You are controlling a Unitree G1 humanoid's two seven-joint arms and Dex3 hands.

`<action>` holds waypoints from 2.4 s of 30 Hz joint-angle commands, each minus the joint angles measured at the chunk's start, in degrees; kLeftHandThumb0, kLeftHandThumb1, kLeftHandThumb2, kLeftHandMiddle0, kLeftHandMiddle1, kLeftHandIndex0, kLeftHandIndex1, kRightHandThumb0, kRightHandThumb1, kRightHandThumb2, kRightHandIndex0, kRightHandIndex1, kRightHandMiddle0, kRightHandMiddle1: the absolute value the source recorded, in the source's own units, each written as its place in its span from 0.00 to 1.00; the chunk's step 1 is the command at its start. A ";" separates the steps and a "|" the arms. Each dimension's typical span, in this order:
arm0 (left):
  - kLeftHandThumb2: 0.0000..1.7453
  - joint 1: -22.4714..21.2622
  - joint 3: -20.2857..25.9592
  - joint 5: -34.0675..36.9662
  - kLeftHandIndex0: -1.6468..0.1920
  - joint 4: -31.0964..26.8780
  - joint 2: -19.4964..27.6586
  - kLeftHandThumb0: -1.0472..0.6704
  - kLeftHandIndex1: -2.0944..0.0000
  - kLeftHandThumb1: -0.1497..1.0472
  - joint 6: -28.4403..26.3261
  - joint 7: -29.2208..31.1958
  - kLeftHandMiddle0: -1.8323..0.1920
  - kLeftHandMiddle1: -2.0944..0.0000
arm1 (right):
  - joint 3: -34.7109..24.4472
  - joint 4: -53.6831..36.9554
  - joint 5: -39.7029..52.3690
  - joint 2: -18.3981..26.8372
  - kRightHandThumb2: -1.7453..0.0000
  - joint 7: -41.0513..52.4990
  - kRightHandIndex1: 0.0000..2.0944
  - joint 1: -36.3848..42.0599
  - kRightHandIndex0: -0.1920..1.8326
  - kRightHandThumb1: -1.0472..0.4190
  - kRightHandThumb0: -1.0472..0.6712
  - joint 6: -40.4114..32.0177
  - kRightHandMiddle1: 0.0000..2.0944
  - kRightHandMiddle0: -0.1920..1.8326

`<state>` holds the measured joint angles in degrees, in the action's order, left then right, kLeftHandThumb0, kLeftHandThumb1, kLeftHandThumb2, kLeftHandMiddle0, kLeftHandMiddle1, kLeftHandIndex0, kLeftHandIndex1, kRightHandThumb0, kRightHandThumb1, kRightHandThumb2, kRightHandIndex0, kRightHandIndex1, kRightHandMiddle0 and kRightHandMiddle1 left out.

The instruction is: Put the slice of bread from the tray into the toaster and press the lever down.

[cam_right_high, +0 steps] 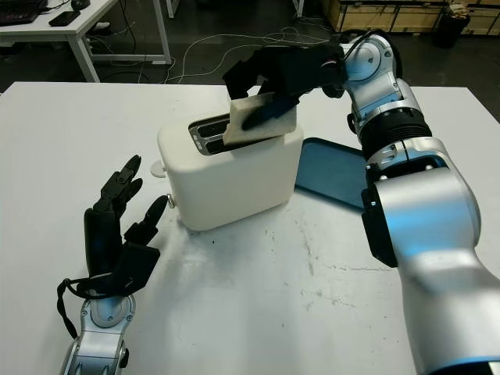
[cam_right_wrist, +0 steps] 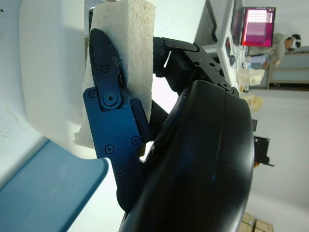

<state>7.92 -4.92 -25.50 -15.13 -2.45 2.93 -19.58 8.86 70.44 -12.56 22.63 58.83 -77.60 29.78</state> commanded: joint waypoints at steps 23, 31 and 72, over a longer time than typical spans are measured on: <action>0.18 1.21 -1.05 -0.59 0.62 -1.54 -1.18 0.24 1.00 0.89 -0.04 -0.71 0.65 0.87 | 4.74 0.50 -3.46 -3.79 0.90 -1.72 0.83 0.71 0.67 0.09 0.37 0.98 0.83 0.57; 0.19 1.87 -1.87 -1.47 0.63 -1.97 -1.21 0.24 1.00 0.89 -0.68 -1.43 0.65 0.88 | 5.30 0.82 -2.93 -4.62 0.91 -0.39 0.83 1.24 0.67 0.09 0.38 1.00 0.83 0.58; 0.19 1.23 -1.54 -1.09 0.62 -0.74 -0.41 0.23 1.00 0.89 -0.46 -1.46 0.63 0.91 | 7.96 -4.52 -10.16 1.33 1.00 -31.48 0.34 2.80 0.32 0.19 0.20 14.18 0.02 0.50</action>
<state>9.31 -6.53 -26.29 -16.18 -2.61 2.52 -20.81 16.46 65.61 -21.90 23.37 28.30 -74.61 43.01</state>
